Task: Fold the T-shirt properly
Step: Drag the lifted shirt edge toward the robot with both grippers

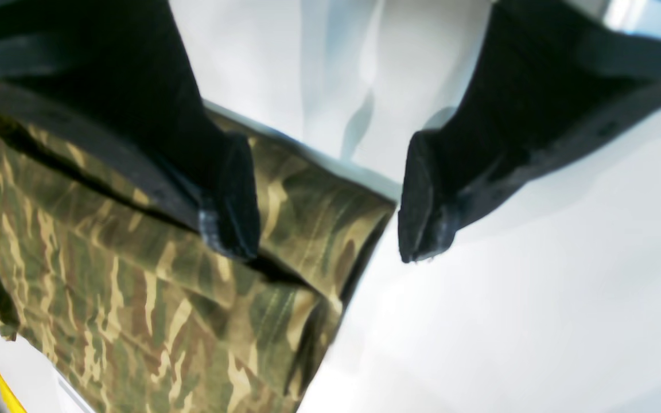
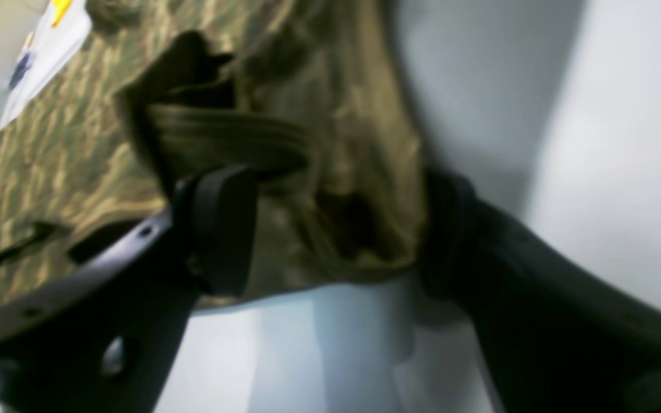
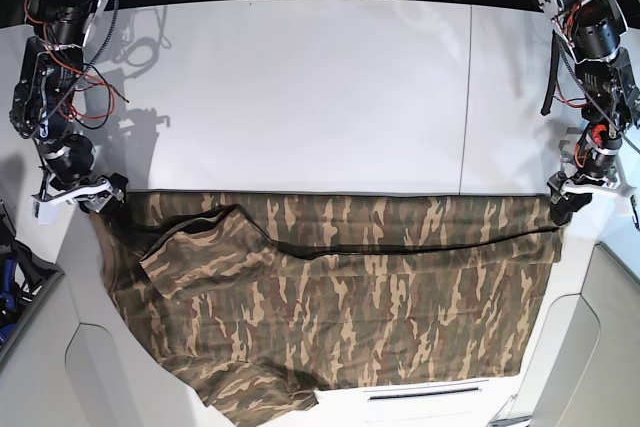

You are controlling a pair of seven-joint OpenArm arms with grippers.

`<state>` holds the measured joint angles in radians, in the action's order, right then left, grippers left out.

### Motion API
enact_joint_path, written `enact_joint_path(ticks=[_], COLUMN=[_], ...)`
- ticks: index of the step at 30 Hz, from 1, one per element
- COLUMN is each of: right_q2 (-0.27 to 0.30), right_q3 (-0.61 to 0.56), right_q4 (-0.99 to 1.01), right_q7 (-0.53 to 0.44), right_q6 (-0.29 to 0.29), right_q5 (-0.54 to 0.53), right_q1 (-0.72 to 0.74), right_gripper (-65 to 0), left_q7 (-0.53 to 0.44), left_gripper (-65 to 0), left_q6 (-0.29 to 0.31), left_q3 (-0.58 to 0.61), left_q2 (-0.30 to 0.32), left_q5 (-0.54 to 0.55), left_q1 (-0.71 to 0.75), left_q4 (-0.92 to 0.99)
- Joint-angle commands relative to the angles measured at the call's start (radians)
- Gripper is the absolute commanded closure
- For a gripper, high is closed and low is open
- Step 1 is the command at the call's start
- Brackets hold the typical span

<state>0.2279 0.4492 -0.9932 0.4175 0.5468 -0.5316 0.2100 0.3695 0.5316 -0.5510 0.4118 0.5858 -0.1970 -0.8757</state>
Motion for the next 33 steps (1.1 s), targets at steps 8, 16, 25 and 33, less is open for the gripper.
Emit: enact_joint_path(ticks=[8,16,25,33], right_q2=[-0.029,-0.029,-0.029,-0.018], right_q3=[-0.002,-0.002,0.003,0.038], right_q4=[-0.016,-0.016,-0.036,-0.134], right_q7=[-0.048,-0.047,-0.008,0.146], right_q6=[-0.003,0.002,0.019,0.019], right_q5=[0.016,0.034,0.035,0.021], right_q1=[0.016,0.049,0.064,0.056], right_gripper=[-37.3,0.0,0.0,0.0], left_q7=[0.007,-0.024,0.05,0.119], left_gripper=[-29.6,0.0,0.0,0.0], left_q6=[0.004,0.079,0.08,0.139], left_q3=[0.075,0.113,0.113,0.113], left_q2=[0.012,0.013,0.017,0.026], left_q5=[0.002,0.0,0.006,0.064], left_q1=[-0.022,-0.057,-0.121,-0.1], left_q4=[-0.008,-0.008,-0.013,-0.069])
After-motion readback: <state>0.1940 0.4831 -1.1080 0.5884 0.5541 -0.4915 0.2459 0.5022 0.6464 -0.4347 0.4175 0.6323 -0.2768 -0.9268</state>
